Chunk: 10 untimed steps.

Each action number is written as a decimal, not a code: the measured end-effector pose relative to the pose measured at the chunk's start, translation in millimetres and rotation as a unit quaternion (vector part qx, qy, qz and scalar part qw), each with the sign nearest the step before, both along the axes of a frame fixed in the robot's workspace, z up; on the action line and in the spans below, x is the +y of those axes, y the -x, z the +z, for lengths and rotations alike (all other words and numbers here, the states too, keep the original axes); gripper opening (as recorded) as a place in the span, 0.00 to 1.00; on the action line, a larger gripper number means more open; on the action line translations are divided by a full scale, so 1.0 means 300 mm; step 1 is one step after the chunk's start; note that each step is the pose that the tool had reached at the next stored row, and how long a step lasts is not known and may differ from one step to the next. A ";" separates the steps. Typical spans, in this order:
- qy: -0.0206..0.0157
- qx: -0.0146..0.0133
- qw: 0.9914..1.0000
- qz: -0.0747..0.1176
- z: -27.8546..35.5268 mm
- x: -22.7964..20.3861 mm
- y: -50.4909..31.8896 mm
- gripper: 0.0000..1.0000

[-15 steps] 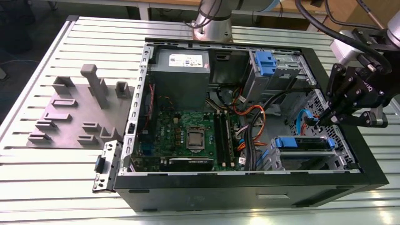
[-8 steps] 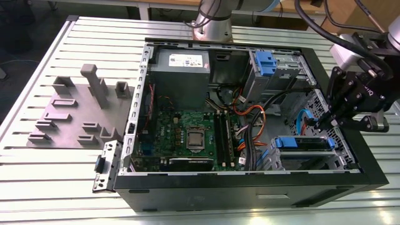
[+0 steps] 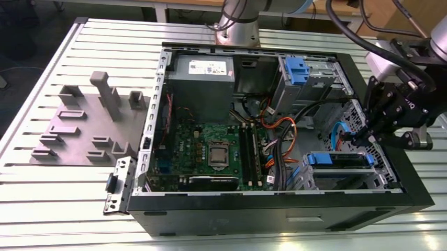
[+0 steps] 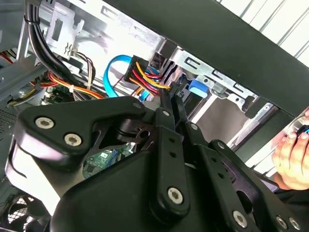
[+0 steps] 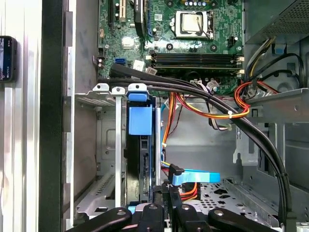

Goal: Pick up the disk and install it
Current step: 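Insert the first disk wire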

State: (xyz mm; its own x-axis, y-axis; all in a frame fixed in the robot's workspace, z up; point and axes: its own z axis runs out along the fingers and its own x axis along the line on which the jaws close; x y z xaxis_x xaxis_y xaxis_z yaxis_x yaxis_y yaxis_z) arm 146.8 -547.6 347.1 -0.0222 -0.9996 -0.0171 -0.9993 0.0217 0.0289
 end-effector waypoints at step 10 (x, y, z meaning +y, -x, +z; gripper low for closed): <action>0.000 -0.013 1.000 0.003 -0.003 -0.017 0.023 0.16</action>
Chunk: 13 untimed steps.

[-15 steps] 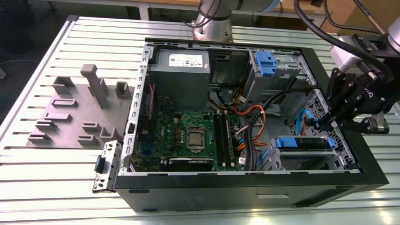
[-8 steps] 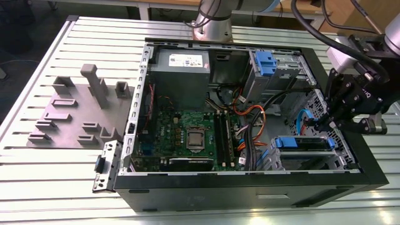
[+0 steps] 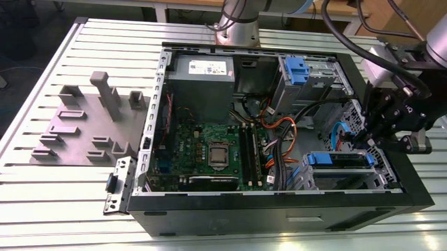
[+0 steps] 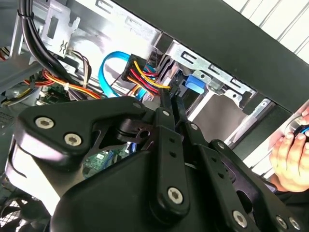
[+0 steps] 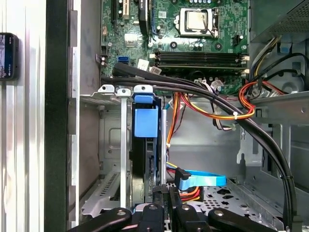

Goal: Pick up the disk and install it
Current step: 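Insert the first disk wire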

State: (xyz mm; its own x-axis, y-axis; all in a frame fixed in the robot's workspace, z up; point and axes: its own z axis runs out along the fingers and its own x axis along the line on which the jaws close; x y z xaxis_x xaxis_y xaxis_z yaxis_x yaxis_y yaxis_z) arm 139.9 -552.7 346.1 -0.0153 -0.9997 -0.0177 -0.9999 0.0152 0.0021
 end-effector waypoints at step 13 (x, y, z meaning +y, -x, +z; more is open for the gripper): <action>0.000 -0.033 0.999 0.006 -0.010 -0.011 0.060 0.16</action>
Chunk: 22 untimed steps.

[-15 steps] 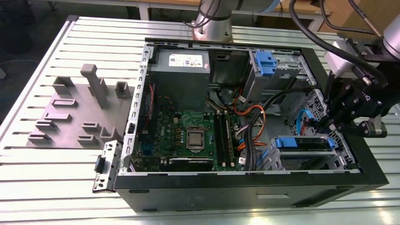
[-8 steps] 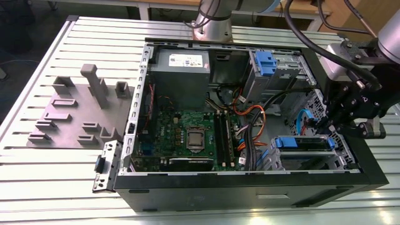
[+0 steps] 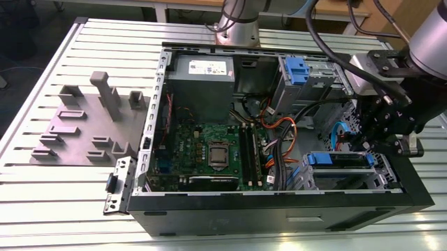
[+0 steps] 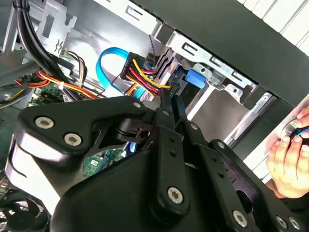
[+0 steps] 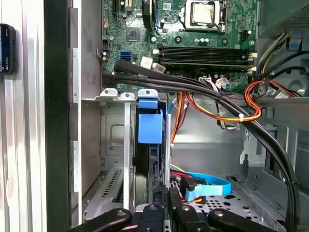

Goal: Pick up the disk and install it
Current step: 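Insert the first disk wire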

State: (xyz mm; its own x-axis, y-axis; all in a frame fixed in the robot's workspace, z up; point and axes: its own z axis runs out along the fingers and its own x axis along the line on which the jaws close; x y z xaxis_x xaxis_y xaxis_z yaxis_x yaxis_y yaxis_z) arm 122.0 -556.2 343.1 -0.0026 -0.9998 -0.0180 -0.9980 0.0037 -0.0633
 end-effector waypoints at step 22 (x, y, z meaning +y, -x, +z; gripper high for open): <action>0.000 -0.004 1.000 0.001 -0.029 -0.018 0.015 0.16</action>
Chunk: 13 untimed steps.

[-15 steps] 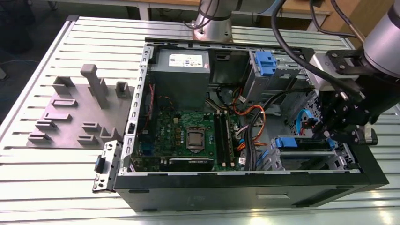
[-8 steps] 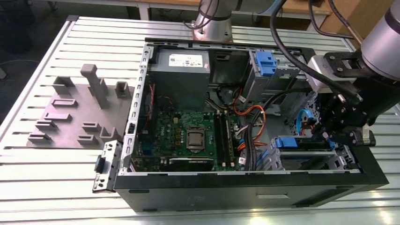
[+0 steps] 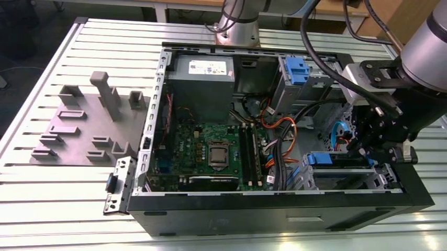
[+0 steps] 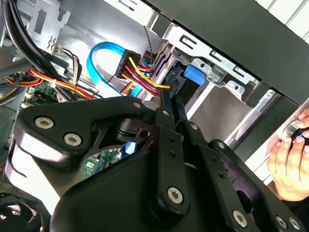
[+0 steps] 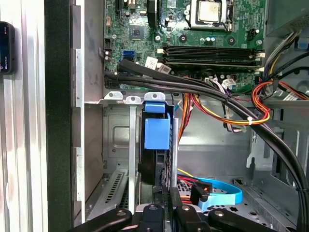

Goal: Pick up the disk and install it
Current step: 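Insert the first disk wire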

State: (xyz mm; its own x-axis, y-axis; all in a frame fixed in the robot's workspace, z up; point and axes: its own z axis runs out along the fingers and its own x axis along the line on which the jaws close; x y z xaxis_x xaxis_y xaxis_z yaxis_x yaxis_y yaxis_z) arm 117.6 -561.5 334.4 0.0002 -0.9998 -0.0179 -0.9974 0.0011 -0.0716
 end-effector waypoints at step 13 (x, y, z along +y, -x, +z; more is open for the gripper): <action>0.000 0.000 1.000 0.000 0.010 0.000 0.000 0.16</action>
State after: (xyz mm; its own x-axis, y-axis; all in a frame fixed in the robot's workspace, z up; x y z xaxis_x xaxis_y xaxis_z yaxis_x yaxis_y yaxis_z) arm 117.6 -561.5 337.3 0.0000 -0.9998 -0.0183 -0.9974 0.0013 -0.0718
